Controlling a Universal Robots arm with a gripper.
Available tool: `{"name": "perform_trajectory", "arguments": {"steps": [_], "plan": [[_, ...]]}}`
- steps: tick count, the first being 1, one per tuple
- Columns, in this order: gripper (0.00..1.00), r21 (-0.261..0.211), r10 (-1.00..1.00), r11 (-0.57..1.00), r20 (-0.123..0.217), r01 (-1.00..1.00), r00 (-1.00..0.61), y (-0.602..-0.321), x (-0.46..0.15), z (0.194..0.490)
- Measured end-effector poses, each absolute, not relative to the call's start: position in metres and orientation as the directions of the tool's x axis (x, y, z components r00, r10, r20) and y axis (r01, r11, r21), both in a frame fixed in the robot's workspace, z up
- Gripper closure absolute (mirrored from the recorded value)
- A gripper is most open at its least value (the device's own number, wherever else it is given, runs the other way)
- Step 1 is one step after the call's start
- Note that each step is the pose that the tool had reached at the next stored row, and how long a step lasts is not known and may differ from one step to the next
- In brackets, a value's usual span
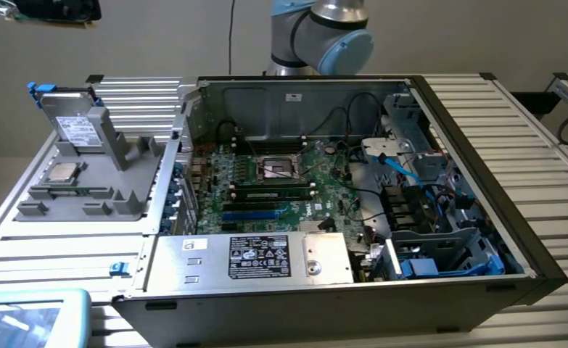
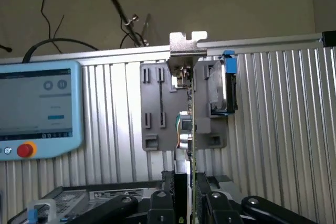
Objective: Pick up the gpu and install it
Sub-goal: 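Pick up the gpu and move the gpu toward the slot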
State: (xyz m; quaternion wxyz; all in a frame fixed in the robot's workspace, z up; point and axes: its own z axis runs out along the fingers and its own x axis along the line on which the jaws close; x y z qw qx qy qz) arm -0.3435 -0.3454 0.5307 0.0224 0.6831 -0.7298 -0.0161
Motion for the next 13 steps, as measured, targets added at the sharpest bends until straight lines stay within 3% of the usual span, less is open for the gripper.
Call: {"name": "perform_trajectory", "arguments": {"steps": [5,13], "plan": [[0.73,0.054,-1.0,-0.02,0.011,-0.998,0.02,-0.3454,-0.3435,0.5307],[0.73,0.054,-1.0,-0.025,0.011,-0.998,0.025,-0.3454,-0.3435,0.5306]]}}
